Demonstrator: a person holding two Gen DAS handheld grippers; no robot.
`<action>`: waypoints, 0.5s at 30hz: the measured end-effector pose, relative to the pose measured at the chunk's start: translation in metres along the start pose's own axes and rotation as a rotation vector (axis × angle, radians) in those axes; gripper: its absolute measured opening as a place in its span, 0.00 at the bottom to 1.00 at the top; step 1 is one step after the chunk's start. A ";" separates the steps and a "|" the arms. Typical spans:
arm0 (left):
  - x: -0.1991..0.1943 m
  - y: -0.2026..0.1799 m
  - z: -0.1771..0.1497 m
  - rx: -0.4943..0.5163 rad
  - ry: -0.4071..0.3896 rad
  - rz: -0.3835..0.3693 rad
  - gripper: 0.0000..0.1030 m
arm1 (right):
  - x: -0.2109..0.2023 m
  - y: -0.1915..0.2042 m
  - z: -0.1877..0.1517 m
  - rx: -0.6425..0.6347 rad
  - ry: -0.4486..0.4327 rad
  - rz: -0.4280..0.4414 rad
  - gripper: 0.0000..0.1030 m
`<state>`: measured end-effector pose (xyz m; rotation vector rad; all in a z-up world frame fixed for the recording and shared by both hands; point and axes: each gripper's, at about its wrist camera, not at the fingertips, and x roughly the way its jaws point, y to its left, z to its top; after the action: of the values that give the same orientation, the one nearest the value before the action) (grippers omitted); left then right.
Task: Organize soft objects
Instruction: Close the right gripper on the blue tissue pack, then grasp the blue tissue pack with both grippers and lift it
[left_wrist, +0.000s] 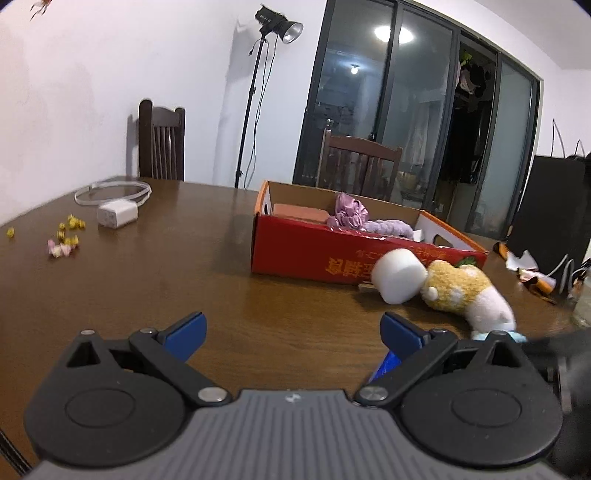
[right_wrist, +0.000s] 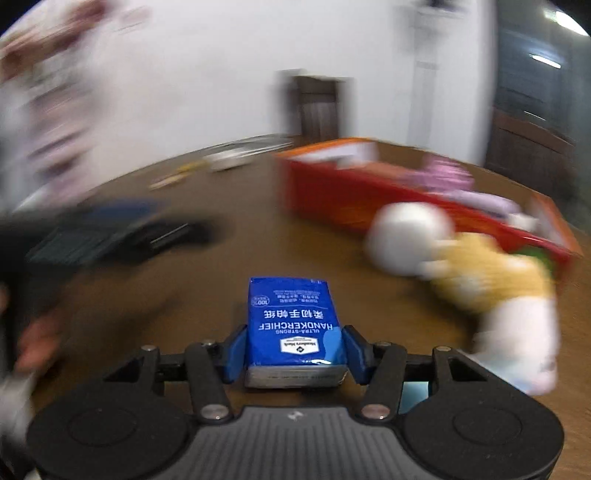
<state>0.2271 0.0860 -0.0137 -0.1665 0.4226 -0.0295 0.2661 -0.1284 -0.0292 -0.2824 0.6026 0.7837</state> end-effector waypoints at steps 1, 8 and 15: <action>-0.002 -0.001 -0.003 -0.001 0.011 -0.008 0.99 | -0.006 0.010 -0.007 -0.045 -0.004 0.020 0.53; -0.017 -0.017 -0.017 0.006 0.037 -0.062 0.95 | -0.042 -0.002 -0.029 0.090 -0.003 -0.117 0.60; -0.014 -0.025 -0.013 -0.074 0.107 -0.170 0.70 | -0.066 -0.011 -0.029 0.240 -0.107 -0.094 0.60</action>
<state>0.2094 0.0600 -0.0161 -0.2747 0.5156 -0.1903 0.2261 -0.1867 -0.0124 -0.0476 0.5725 0.6249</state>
